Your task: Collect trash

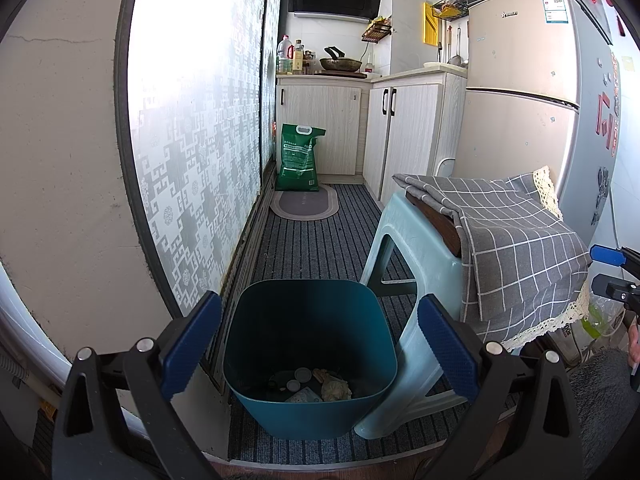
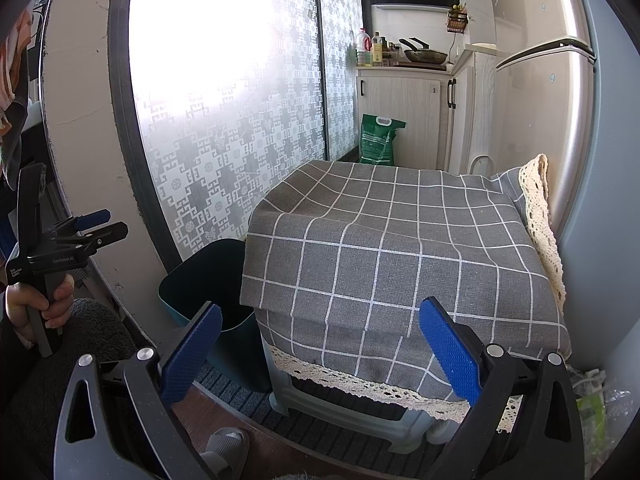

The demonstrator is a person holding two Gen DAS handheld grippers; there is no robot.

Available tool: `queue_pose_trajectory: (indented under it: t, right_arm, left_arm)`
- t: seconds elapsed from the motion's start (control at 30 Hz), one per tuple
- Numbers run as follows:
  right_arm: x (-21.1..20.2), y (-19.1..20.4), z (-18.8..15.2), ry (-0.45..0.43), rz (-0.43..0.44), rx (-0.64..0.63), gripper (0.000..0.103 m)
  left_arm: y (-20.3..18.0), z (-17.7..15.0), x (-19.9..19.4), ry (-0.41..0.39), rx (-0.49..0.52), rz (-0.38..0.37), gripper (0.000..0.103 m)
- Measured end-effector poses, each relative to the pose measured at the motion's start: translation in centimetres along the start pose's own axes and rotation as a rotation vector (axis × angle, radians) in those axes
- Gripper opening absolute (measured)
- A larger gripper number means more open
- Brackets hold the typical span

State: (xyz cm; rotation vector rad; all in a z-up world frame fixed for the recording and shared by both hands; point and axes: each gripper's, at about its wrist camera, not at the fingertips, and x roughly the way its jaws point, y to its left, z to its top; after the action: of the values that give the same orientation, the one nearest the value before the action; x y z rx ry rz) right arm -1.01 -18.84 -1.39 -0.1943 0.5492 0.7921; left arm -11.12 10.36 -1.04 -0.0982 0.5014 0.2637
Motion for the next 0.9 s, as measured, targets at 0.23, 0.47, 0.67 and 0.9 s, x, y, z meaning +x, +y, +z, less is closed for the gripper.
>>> queue_pose_trajectory:
  t: [0.23, 0.47, 0.67, 0.9]
  right_arm:
    - [0.0, 0.0, -0.01, 0.0, 0.0, 0.001, 0.1]
    - [0.0, -0.04, 0.0, 0.0, 0.0, 0.002, 0.1]
    - [-0.02, -0.02, 0.0, 0.0, 0.0, 0.001, 0.1]
    - [0.01, -0.03, 0.02, 0.0, 0.0, 0.001, 0.1]
  left_arm:
    - [0.01, 0.0, 0.01, 0.0, 0.0, 0.0, 0.1]
    - [0.03, 0.01, 0.0, 0.0, -0.002, 0.0, 0.1]
    - [0.11, 0.03, 0.0, 0.0, -0.003, 0.0, 0.1]
    - [0.29, 0.04, 0.18, 0.011, -0.014, 0.005, 0.1]
